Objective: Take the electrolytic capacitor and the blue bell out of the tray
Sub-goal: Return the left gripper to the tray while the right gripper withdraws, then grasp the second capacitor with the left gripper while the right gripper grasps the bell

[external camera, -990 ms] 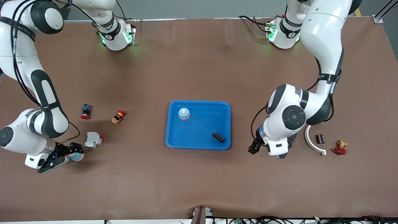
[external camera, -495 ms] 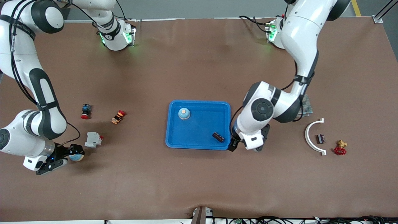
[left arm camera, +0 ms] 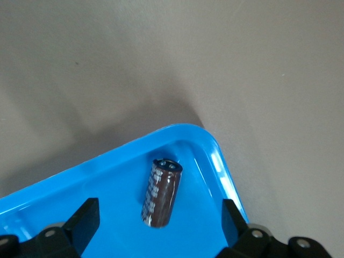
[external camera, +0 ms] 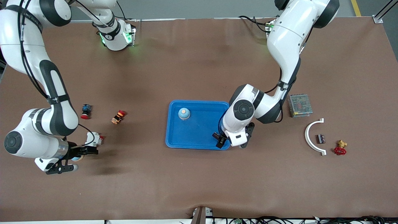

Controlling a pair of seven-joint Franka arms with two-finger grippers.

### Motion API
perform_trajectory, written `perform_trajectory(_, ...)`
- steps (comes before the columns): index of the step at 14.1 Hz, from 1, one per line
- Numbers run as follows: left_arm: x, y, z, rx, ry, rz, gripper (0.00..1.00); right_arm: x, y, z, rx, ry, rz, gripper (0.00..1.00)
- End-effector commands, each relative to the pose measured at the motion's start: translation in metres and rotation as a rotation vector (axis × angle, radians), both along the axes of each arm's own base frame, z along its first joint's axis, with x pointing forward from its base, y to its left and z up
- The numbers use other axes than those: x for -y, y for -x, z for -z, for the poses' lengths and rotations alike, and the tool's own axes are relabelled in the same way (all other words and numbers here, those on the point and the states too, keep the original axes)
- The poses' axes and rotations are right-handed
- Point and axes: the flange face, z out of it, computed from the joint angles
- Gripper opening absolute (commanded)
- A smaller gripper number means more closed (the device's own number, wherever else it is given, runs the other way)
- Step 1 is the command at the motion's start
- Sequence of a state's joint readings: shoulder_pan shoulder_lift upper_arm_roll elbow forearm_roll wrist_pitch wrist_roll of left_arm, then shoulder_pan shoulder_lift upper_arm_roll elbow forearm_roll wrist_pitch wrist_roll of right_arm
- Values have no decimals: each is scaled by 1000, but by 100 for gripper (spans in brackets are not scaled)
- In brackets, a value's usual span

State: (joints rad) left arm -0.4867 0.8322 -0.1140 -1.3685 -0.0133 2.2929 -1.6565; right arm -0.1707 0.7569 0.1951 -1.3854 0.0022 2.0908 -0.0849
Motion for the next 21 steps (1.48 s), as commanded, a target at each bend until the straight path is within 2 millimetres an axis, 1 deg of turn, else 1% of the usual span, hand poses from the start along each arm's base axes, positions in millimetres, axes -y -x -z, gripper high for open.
perform_trajectory(1, 5, -5, 7, 31, 7, -7, 100, -40, 18, -25, -29, 16, 116, 100)
perform_trajectory(2, 5, -5, 7, 38, 11, -4, 100, -54, 24, -30, -36, 21, 151, 100)
perform_trajectory(4, 6, -4, 15, 41, -3, 6, 100, -93, 38, -44, -45, 34, 211, 100)
perform_trajectory(6, 7, -2, 24, 35, -11, 11, 100, -141, 55, -58, -46, 47, 261, 100)
perform_trajectory(9, 11, 1, 33, 39, -9, 16, 100, -213, 81, -69, -54, 61, 362, 100)
perform_trajectory(10, 15, 4, 35, 38, -10, 23, 100, -231, 88, -67, -50, 59, 392, 100)
perform_trajectory(11, 15, 5, 38, 36, -12, 25, 100, -245, 95, -65, -41, 55, 410, 100)
perform_trajectory(12, 15, 5, 39, 37, -16, 27, 100, -261, 104, -59, -35, 52, 420, 100)
perform_trajectory(15, 15, 7, 47, 37, -32, 39, 100, -315, 130, -49, -30, 42, 459, 100)
perform_trajectory(18, 16, 7, 49, 48, -26, 42, 99, -359, 155, -45, -42, 49, 484, 100)
perform_trajectory(19, 15, 7, 49, 48, -26, 41, 74, -368, 160, -43, -46, 51, 494, 100)
perform_trajectory(21, 15, 7, 49, 48, -26, 42, 29, -392, 175, -44, -44, 48, 495, 100)
